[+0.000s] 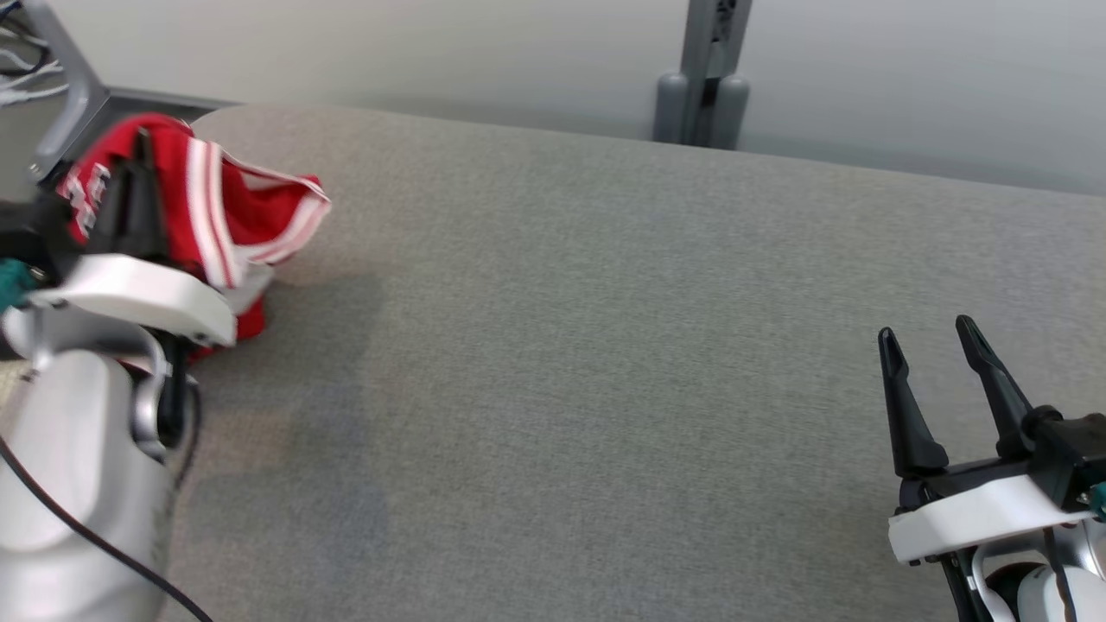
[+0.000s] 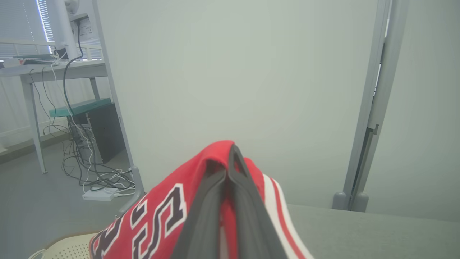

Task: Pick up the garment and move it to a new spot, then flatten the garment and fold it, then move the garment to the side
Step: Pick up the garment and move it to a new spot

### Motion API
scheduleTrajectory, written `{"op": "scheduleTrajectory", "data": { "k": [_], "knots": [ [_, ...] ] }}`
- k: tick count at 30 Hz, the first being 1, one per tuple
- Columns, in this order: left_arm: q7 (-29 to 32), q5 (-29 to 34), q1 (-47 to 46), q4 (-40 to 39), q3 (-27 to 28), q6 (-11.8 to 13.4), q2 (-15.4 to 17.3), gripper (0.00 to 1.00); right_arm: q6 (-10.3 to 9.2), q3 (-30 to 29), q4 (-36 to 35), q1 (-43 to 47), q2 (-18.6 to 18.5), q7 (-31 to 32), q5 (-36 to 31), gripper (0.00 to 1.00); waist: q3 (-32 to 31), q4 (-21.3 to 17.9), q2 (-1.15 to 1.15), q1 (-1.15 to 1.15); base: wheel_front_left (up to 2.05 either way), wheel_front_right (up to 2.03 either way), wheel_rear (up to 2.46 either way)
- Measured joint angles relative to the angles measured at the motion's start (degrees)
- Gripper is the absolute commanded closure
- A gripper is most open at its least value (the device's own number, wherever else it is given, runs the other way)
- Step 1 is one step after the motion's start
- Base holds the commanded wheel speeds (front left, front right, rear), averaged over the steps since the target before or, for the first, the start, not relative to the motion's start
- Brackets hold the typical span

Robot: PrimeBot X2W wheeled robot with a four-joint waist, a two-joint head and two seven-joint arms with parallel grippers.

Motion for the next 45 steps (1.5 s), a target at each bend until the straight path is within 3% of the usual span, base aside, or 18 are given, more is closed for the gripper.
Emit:
{"op": "scheduleTrajectory", "data": {
  "k": [1, 9, 16, 25, 31, 36, 37, 39, 40, 45],
  "knots": [
    [0.0, 0.0, 0.0, 0.0, 0.0, 0.0, 0.0, 1.0, 0.0, 0.0, 0.0, 0.0, 0.0, 0.0, 0.0, 0.0, 0.0, 0.0, 0.0, 0.0, 0.0, 0.0, 0.0],
    [9.7, 0.2, 15.2, -23.7, -6.3, 2.2, -4.4, 1.0, -0.01, -0.6, 0.0, 1.4, 0.1, -0.1, 1.5, 0.0, -1.8, -5.1, 0.0, 0.0, 0.0, 0.0, 0.0],
    [13.6, -0.2, 16.8, -30.7, -11.9, 1.5, -7.5, 1.0, 0.01, 0.4, 0.3, 0.0, 0.1, -1.0, 2.4, 0.0, -1.2, -11.8, 0.0, 0.0, 0.0, 0.0, 0.0],
    [15.3, -0.1, 11.4, -26.1, -21.4, -1.0, -11.3, 1.0, 0.01, 0.9, 3.0, -1.3, 0.1, -3.2, 4.8, 0.0, 2.0, -23.3, 0.0, 0.0, 0.0, 0.0, 0.0],
    [15.3, -2.0, 8.3, -16.0, -26.4, -1.4, -12.3, 1.0, 0.01, 1.6, 5.1, -2.4, 0.0, -5.1, 6.4, 0.0, 5.6, -29.8, 0.0, 0.0, 0.0, 0.0, 0.0],
    [14.0, -4.4, 6.0, -6.6, -28.6, -2.2, -12.3, 1.0, 0.0, 1.7, 6.3, -3.1, 0.1, -6.2, 6.9, 0.0, 8.8, -32.4, 0.0, 0.0, 0.0, 0.0, 0.0],
    [13.3, -4.7, 5.6, -5.7, -29.2, -2.5, -12.3, 0.95, 0.0, 1.8, 6.6, -3.4, 0.1, -6.3, 6.9, 0.0, 9.2, -32.5, 0.0, 0.0, 0.0, 0.0, 0.0],
    [11.4, -5.7, 4.7, -5.1, -30.6, -2.8, -12.3, 0.08, 0.0, 1.8, 7.0, -3.6, 0.1, -6.6, 6.9, 0.0, 9.6, -32.3, 0.0, 0.0, 0.0, 0.0, 0.0],
    [10.4, -5.9, 4.3, -5.1, -31.3, -2.8, -12.3, 0.0, 0.01, 1.7, 7.1, -3.6, 0.1, -6.6, 6.9, 0.0, 9.6, -31.9, 0.0, 0.0, 0.0, 0.0, 0.0],
    [5.2, -6.3, 4.0, -7.9, -32.8, -2.1, -12.3, 0.0, 0.01, 1.0, 7.1, -4.2, 0.1, -6.6, 5.6, 0.0, 8.2, -28.3, 0.0, 0.0, 0.0, 0.0, 0.0]
  ]
}}
